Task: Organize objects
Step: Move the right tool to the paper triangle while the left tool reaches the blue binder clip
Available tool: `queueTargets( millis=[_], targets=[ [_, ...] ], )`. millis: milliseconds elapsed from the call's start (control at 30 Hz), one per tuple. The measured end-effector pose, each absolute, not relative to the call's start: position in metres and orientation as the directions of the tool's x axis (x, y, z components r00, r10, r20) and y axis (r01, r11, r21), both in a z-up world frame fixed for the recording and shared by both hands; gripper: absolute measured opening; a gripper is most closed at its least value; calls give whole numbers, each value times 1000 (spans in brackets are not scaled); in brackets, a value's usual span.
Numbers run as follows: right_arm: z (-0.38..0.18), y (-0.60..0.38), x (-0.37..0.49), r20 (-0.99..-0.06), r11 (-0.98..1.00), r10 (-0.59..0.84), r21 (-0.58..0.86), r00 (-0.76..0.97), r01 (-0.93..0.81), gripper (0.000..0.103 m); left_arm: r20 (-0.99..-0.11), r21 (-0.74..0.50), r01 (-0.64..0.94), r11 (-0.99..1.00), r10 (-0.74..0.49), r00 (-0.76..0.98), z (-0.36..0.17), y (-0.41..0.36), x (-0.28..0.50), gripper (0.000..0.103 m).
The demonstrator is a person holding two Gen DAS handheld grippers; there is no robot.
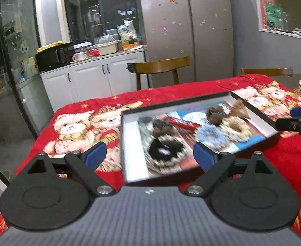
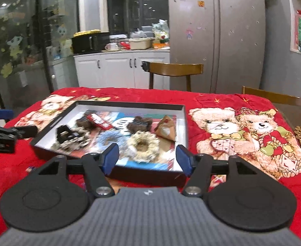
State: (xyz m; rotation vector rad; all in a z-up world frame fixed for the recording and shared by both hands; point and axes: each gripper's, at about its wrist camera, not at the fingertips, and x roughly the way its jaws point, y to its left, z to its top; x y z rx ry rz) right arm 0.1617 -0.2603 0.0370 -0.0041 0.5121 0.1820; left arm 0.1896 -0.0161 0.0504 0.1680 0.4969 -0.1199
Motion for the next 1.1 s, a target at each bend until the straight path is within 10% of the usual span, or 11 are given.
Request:
queueTargets(
  millis=[633, 867, 1100],
  targets=[
    [-23, -227, 155, -535, 984, 162, 26, 829, -176, 71, -565, 23, 275, 961, -215, 797, -13, -33, 156, 92],
    [-34, -220, 166, -559, 982, 171, 33, 812, -184, 70, -602, -16, 266, 964, -222, 767, -26, -32, 170, 74],
    [-37, -219, 169, -570, 978, 194, 49, 798, -203, 48, -606, -24, 258, 966, -219, 765, -30, -32, 179, 63]
  ],
)
